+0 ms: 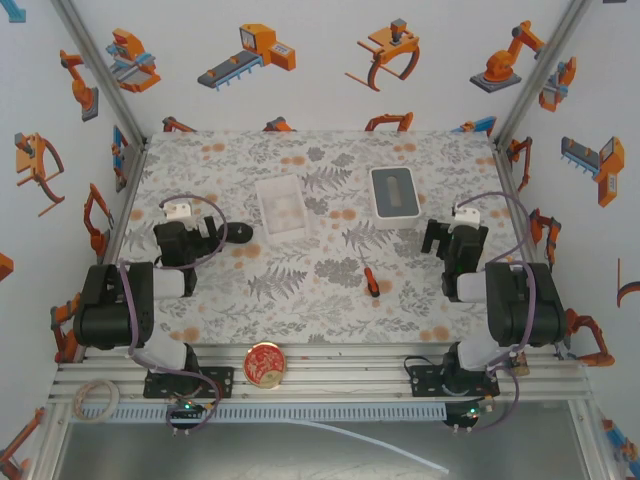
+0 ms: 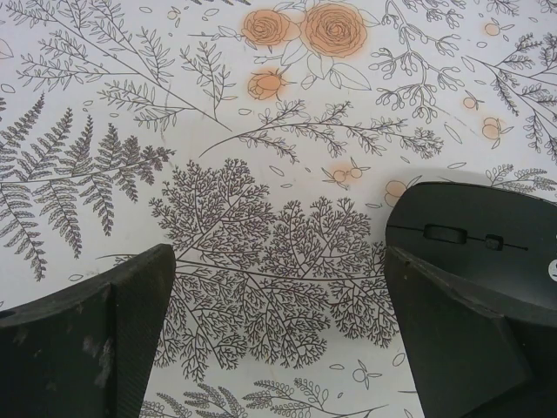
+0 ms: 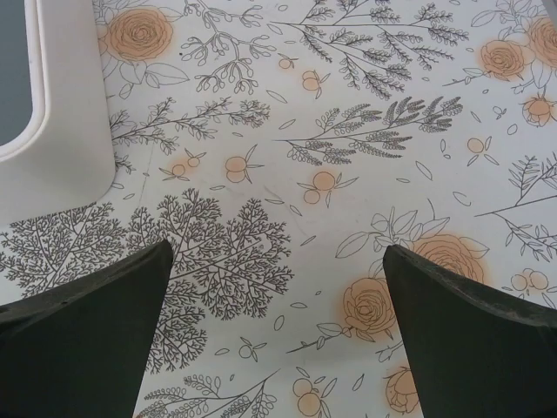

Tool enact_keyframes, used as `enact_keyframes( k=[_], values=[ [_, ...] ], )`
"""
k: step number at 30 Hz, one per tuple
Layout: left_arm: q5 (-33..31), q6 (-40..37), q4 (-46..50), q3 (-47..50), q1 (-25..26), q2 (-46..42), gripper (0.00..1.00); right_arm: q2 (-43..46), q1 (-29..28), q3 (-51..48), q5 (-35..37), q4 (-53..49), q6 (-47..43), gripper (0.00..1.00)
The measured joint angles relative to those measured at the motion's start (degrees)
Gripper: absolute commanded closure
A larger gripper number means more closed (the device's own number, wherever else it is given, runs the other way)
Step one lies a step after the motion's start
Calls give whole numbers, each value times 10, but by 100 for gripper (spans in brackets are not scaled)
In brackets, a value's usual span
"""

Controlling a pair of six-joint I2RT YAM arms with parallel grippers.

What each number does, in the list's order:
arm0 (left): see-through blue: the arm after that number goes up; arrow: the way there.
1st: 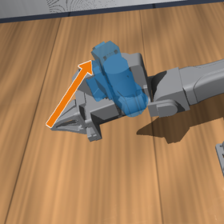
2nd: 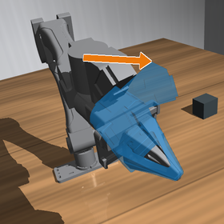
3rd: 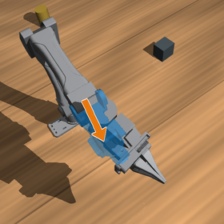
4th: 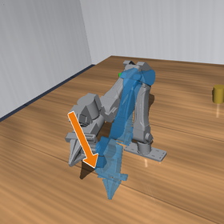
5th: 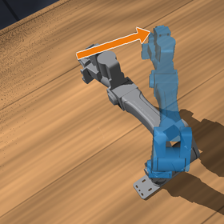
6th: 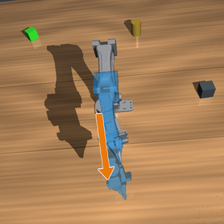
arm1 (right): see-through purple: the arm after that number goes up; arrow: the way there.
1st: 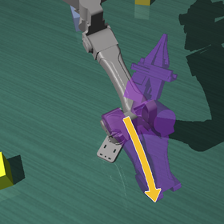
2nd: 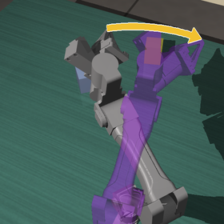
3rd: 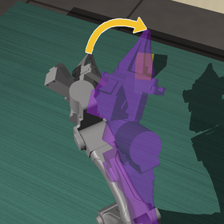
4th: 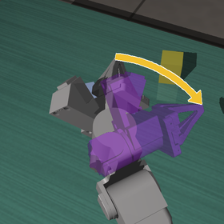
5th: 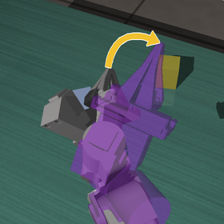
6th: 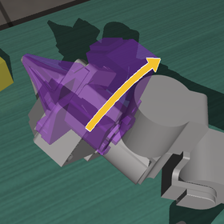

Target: Put the screwdriver in the bin

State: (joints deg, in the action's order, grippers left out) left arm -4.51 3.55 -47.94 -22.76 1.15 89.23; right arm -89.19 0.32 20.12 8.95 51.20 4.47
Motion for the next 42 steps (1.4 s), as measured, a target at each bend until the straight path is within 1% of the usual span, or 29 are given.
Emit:
enact_keyframes(
  k=[34, 37, 42],
  values=[
    [-2, 0, 0, 0, 0, 0, 3, 0, 0, 0, -5, 0, 0, 1],
    [-6, 0, 0, 0, 2, -1, 3, 0, 1, 0, -6, 0, 0, 2],
    [-8, -4, 48, -5, 4, -40, 3, 24, 2, 2, -3, -31, 0, 2]
  ],
)
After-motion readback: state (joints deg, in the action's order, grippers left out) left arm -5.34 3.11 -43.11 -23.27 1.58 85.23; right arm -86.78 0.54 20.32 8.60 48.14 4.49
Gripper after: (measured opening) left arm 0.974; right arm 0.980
